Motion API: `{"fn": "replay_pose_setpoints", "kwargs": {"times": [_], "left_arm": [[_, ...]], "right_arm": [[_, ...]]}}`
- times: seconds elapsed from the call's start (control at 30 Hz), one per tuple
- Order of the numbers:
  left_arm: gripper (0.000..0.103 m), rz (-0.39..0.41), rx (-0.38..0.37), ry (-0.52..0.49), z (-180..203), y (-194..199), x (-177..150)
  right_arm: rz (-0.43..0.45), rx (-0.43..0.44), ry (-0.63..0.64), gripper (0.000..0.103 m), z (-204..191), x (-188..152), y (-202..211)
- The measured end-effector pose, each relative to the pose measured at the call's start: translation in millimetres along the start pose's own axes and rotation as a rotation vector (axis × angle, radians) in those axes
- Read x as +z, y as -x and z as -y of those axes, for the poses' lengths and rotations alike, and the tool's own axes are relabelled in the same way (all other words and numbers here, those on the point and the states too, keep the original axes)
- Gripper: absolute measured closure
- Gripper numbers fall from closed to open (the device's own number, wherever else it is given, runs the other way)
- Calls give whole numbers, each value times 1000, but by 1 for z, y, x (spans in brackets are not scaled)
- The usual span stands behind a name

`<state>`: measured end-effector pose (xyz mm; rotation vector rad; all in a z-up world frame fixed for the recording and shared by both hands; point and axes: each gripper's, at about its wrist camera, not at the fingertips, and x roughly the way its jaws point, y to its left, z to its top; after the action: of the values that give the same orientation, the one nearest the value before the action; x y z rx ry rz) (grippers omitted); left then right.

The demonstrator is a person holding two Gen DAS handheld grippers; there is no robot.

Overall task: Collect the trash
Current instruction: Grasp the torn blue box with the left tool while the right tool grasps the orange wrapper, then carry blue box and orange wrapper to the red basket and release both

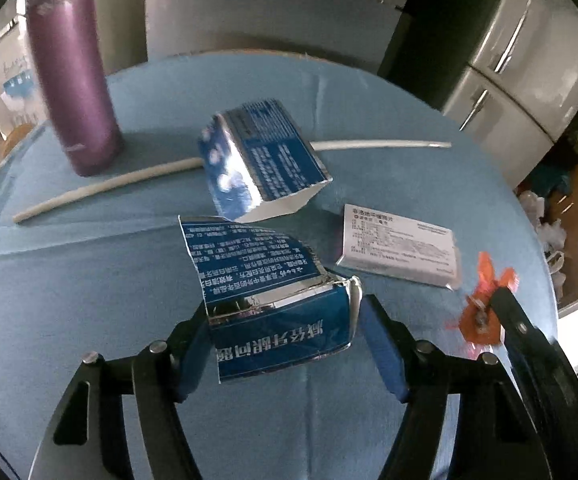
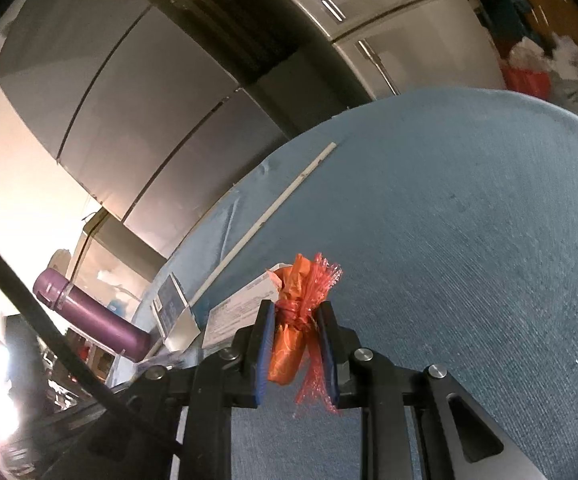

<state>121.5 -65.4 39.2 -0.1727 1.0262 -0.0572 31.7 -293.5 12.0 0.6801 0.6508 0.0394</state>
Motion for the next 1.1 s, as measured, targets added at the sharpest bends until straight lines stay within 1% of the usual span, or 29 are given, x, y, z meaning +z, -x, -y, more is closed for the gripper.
{"fn": "replay_pose_setpoints", "kwargs": {"times": [0.13,0.17,0.27,0.33,0.4,0.47,0.53,0.57,0.63,0.73,0.83,0.97,1.07,1.1], "left_arm": [[31,59,58,-67,-15,45,-18],[31,76,82,-88,-23,61,-25],[31,113,138,-110,-50,100,-46],[31,133,166,-106,-74,129,-62],[31,158,192,-94,-100,159,-82],[31,181,231,-80,-128,188,-105],[31,196,267,-65,-150,208,-124],[31,201,282,-51,-164,219,-135],[31,204,308,-19,-185,228,-151],[31,209,357,41,-225,247,-174],[31,206,394,103,-259,260,-192],[31,218,431,179,-303,282,-217],[31,222,453,222,-328,290,-233],[31,221,457,234,-334,291,-236]], "right_arm": [[20,-5,39,80,-6,-2,4],[22,-6,48,80,-8,-2,4],[43,-14,101,80,-17,-6,7],[58,-3,136,80,-23,-9,9],[77,-6,129,80,-21,-8,13],[77,-22,114,80,-19,-8,13],[73,-47,112,80,-21,-12,17],[61,-33,99,80,-24,-17,23],[39,8,90,80,-35,-27,34],[4,61,166,80,-73,-47,54],[-56,151,237,80,-118,-73,68],[-148,277,345,80,-185,-120,80],[-217,367,437,80,-234,-159,87],[-235,389,456,80,-245,-168,88]]}}
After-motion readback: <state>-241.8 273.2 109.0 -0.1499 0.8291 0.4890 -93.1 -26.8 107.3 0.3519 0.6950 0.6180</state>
